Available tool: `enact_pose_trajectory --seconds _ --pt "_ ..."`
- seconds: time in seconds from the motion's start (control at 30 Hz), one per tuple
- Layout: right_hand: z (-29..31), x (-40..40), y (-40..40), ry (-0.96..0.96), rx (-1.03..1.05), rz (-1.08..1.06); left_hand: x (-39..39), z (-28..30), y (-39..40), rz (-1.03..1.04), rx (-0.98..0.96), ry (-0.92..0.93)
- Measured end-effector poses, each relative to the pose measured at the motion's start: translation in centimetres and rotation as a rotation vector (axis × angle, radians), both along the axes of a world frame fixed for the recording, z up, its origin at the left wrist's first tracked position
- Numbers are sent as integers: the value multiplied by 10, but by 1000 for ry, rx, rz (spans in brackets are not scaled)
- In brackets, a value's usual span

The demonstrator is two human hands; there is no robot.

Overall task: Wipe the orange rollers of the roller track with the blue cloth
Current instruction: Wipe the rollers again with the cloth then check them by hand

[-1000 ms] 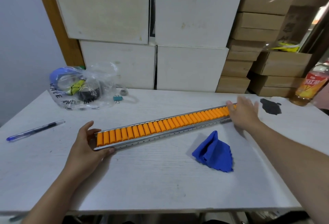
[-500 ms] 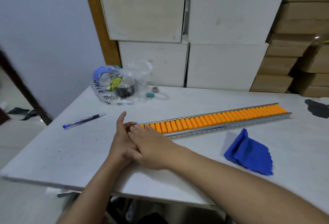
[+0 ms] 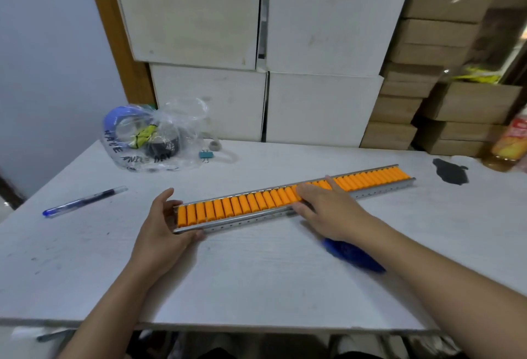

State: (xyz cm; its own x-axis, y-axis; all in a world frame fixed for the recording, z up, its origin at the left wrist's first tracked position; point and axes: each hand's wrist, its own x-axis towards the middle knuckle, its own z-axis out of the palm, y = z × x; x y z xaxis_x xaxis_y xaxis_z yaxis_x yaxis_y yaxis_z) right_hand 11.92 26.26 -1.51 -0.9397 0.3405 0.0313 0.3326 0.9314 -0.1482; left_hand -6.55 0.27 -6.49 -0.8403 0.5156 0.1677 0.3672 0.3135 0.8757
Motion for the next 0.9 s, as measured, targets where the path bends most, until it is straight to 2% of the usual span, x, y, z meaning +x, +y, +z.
enact_pose_trajectory --seconds 0.17,0.33,0.43,0.53,0.9 --pt "6 32 77 -144 143 -366 0 0 0 -4 -8 6" --pt "1 59 155 -244 176 -761 1 0 -1 -1 -22 13" --pt "-6 62 179 -134 152 -918 1 2 0 -3 -35 16" --pt "-13 54 184 -57 132 -913 1 1 0 2 -38 16" --pt "-18 51 179 10 88 -868 3 3 0 11 -49 34"
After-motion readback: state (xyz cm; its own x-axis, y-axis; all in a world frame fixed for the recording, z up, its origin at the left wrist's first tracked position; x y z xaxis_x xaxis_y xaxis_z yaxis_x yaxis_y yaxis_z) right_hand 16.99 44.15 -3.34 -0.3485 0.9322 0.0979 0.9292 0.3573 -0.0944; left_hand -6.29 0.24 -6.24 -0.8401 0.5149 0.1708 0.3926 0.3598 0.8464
